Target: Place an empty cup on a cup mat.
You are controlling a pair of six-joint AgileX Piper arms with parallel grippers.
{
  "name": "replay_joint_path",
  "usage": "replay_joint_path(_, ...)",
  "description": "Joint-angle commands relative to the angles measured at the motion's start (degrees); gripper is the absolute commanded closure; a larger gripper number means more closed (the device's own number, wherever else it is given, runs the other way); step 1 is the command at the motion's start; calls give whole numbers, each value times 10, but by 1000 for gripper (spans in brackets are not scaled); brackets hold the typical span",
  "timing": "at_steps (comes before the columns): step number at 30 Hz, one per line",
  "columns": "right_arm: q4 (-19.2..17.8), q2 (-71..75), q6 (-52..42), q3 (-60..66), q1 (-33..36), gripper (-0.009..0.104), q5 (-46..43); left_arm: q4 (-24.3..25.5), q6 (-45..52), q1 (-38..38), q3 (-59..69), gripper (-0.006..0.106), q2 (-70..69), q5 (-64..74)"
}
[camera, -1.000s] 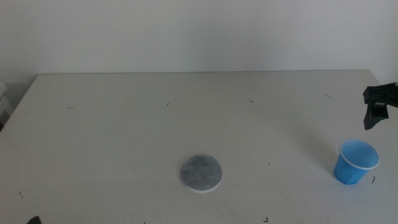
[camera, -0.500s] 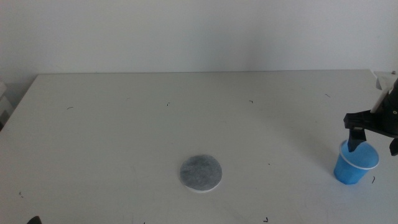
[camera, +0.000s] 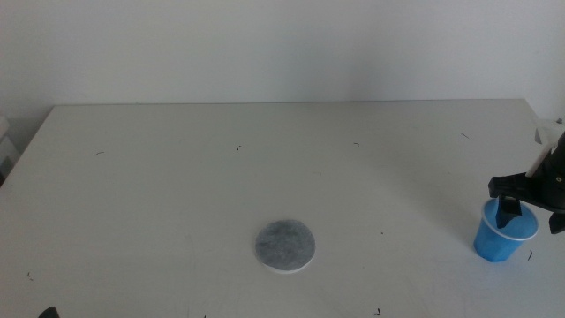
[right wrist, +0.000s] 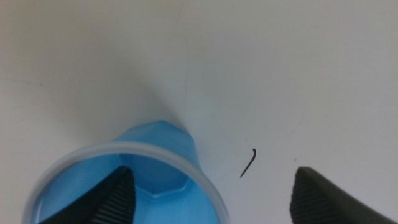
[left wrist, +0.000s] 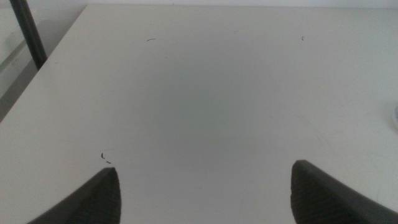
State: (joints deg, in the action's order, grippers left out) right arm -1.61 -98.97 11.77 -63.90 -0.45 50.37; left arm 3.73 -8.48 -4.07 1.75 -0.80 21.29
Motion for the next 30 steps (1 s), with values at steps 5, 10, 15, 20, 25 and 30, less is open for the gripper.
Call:
replay_joint_path(5,-4,22,-4,2,-4,61,-25,0,-6,1,-3,-5,-8,-38)
replay_joint_path(10,-4,22,-4,3,-4,84,-24,0,-6,1,-3,-5,-8,-38)
replay_joint_path(15,-4,23,-4,3,-4,96,-24,0,-6,1,-3,-5,-8,-38)
replay_joint_path(20,-4,41,-4,-10,1,96,-3,0,-6,1,-3,-5,-8,-38)
replay_joint_path(25,-4,61,-4,-48,29,96,42,0,-6,1,-3,-5,-8,-38)
replay_joint_path(30,1,61,9,-104,93,96,69,0,-6,1,-3,-5,-8,-38)
